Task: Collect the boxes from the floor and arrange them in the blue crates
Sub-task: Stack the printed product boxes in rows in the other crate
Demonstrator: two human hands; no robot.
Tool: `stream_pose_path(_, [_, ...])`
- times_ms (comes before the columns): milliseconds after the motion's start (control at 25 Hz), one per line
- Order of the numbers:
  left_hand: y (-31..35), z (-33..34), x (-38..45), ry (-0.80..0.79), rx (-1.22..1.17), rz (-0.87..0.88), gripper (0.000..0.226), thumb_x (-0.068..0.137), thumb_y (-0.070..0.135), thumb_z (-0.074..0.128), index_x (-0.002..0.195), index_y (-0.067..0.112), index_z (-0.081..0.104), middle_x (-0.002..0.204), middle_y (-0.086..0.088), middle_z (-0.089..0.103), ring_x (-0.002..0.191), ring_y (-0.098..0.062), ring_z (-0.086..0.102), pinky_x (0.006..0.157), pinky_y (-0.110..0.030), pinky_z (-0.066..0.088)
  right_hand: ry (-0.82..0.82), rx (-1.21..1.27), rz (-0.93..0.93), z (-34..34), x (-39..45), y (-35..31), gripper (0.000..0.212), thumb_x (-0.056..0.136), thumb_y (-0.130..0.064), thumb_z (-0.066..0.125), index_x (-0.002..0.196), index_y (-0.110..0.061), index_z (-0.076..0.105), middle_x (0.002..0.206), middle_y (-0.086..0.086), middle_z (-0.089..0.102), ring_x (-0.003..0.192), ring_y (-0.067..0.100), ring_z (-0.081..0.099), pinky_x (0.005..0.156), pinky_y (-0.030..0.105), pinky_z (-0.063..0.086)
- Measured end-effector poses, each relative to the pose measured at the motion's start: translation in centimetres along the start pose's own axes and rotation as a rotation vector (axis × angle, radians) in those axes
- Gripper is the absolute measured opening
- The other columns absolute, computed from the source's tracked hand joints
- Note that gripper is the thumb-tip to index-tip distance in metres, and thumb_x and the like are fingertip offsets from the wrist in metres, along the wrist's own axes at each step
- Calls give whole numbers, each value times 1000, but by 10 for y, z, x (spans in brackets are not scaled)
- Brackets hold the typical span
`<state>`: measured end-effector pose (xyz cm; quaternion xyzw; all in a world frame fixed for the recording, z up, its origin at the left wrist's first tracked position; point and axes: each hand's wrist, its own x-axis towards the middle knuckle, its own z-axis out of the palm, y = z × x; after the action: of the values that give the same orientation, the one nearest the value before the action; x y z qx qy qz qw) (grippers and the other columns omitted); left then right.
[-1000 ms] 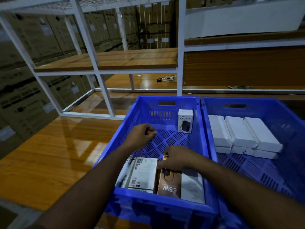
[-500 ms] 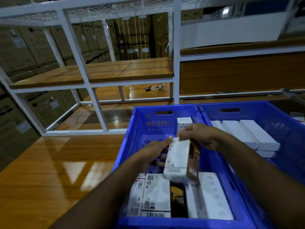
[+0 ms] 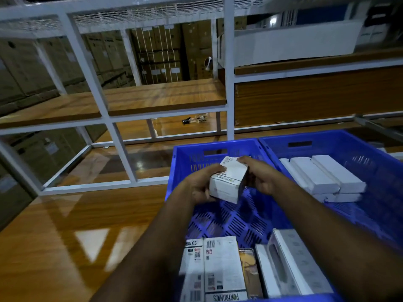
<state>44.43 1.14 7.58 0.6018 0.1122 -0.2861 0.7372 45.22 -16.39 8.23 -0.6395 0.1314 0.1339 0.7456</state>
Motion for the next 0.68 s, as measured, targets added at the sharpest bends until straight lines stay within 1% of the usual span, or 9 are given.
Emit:
stream_pose_path(80, [2, -8, -1, -26, -53, 0, 24, 91, 22, 62, 111, 11, 66, 94, -12, 75, 77, -24, 71, 76, -38, 59, 7, 24, 20, -1, 4, 3, 21, 96, -27, 58, 104, -9, 65, 90, 10, 70, 75, 22, 66, 61, 33, 55])
stream_pose_path(200, [3, -16, 3, 9, -105, 57, 27, 88, 19, 65, 113, 9, 67, 117, -16, 71, 101, -29, 67, 95, -47, 52, -49, -2, 67, -10, 9, 3, 26, 93, -28, 61, 110, -10, 64, 97, 13, 69, 85, 24, 65, 82, 39, 55])
stream_pose_path(240, [6, -17, 5, 55, -130, 87, 23, 91, 19, 64, 110, 7, 68, 115, -17, 72, 99, -30, 68, 91, -47, 54, -95, -31, 90, -15, 11, 2, 29, 90, -28, 63, 113, -11, 63, 96, 14, 67, 85, 25, 64, 83, 40, 54])
stream_pose_path(360, [16, -20, 7, 170, -239, 136, 20, 97, 21, 62, 91, 3, 68, 75, -15, 76, 60, -26, 73, 54, -42, 60, -255, -38, 191, -22, 16, 4, 32, 85, -20, 66, 115, -10, 61, 96, 15, 55, 91, 30, 54, 76, 40, 54])
stream_pose_path(400, [18, -16, 7, 194, -291, 143, 24, 98, 23, 61, 88, 3, 67, 68, -14, 74, 54, -24, 72, 48, -39, 59, -271, -17, 216, -21, 18, 5, 33, 84, -19, 67, 115, -10, 61, 100, 16, 56, 94, 30, 54, 74, 39, 57])
stream_pose_path(480, [14, -8, 12, 270, -339, 174, 26, 96, 31, 64, 95, 5, 64, 75, -9, 73, 63, -20, 71, 58, -35, 59, -253, 62, 236, -18, 22, 7, 36, 83, -15, 67, 117, -9, 59, 102, 15, 62, 90, 30, 63, 73, 42, 59])
stream_pose_path(560, [6, 3, 17, 345, -337, 197, 33, 91, 33, 70, 113, 11, 58, 102, -9, 63, 90, -19, 64, 79, -39, 56, -208, 168, 226, -12, 25, 7, 37, 84, -10, 66, 120, -8, 57, 106, 16, 63, 90, 30, 65, 78, 47, 59])
stream_pose_path(600, [2, 7, 19, 351, -322, 208, 37, 91, 32, 71, 118, 10, 57, 109, -9, 59, 95, -19, 62, 80, -39, 55, -205, 194, 223, -9, 26, 8, 39, 84, -8, 66, 122, -7, 57, 111, 18, 62, 93, 31, 64, 79, 48, 59])
stream_pose_path(680, [-3, 13, 25, 340, -261, 222, 41, 92, 29, 71, 124, 6, 62, 108, -8, 69, 89, -18, 66, 68, -34, 56, -241, 175, 247, -4, 24, 12, 41, 82, -6, 68, 122, -7, 58, 117, 19, 61, 97, 32, 64, 82, 50, 58])
